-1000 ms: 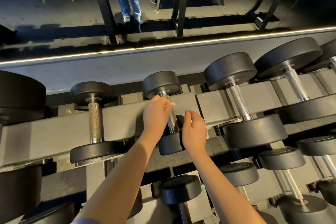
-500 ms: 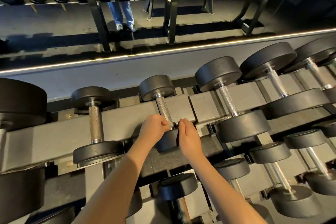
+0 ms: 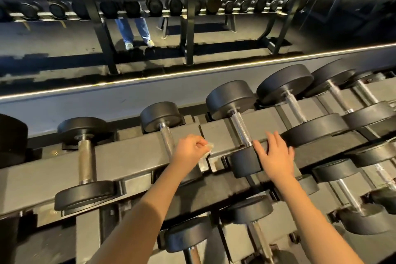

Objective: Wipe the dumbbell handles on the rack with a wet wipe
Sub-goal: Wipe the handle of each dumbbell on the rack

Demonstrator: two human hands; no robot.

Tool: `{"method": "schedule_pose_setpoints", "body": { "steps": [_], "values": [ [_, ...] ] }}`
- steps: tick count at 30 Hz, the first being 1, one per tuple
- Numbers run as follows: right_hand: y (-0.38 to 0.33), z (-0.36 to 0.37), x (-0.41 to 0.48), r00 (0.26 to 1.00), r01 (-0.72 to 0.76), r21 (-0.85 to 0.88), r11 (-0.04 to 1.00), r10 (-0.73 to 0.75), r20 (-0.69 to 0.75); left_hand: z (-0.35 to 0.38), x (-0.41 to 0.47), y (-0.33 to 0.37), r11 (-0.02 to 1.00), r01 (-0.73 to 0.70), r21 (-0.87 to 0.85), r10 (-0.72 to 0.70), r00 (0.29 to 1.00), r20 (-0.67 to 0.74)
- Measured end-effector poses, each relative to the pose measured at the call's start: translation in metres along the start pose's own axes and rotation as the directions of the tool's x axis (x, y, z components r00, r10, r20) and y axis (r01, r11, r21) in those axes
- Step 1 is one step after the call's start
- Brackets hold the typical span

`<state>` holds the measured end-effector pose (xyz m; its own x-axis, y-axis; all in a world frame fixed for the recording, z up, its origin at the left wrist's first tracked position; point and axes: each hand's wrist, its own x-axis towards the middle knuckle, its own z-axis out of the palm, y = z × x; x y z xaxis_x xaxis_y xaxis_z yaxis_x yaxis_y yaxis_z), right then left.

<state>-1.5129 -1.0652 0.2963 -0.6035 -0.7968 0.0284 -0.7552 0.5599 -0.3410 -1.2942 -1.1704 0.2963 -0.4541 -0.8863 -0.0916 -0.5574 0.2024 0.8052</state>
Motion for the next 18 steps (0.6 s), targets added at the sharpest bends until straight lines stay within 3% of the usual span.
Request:
{"method": "schedule_pose_setpoints", "body": {
  "steps": [2,8,18],
  "values": [
    [0.017,0.001,0.009,0.993,-0.004,0.071,0.997,-0.005,0.116,0.013,0.005,0.011,1.0,0.003,-0.006,-0.003,1.0,-0.002],
    [0.024,-0.004,0.04,0.971,0.088,0.177,0.98,-0.124,0.203,0.049,0.034,0.045,0.992,0.079,-0.094,-0.083,0.996,-0.036],
    [0.03,-0.003,0.047,0.967,0.17,0.316,0.933,-0.219,0.126,0.087,0.096,0.062,0.984,0.128,-0.126,-0.158,0.949,-0.274]
  ]
}}
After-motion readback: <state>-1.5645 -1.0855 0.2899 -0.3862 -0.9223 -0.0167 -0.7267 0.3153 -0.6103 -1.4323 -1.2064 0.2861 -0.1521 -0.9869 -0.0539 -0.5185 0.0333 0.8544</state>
